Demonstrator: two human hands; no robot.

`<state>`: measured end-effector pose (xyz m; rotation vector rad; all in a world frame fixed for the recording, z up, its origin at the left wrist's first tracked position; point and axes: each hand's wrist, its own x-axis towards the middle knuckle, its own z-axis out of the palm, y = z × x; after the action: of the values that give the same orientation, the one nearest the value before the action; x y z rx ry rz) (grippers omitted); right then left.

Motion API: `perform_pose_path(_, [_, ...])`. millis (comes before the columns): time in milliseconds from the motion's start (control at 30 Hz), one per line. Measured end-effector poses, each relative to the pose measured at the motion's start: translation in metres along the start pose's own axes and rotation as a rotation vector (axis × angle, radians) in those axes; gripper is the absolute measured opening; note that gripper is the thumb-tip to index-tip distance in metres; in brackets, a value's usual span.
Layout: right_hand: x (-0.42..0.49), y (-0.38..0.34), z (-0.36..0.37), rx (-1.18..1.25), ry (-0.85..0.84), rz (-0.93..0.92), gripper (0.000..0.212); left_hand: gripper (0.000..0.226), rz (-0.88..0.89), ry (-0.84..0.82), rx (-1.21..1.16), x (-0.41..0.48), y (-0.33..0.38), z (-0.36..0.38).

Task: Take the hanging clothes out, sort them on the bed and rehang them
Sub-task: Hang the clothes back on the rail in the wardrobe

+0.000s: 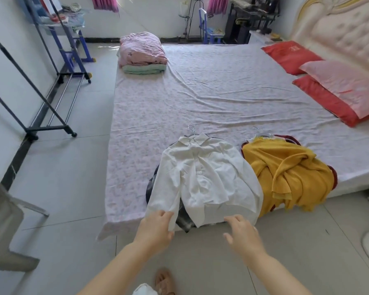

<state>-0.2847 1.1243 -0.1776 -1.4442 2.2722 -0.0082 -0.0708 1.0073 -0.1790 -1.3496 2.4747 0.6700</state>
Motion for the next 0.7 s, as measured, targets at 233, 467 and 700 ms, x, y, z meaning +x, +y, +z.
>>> perform_pose_path(233, [0.122,-0.004,-0.053,0.076,0.000,-0.011,0.046,0.055,0.013,0.041,-0.075,0.113,-0.002,-0.067])
perform_pose_path(467, [0.270,-0.002,-0.093,0.001,-0.057,-0.143,0.045,0.054,-0.086,0.058,-0.106,0.218,-0.001,-0.107])
perform_pose_path(700, [0.447,0.006,-0.107,-0.076,-0.205,-0.232,0.038,0.055,-0.275,0.037,-0.184,0.328,0.004,-0.124])
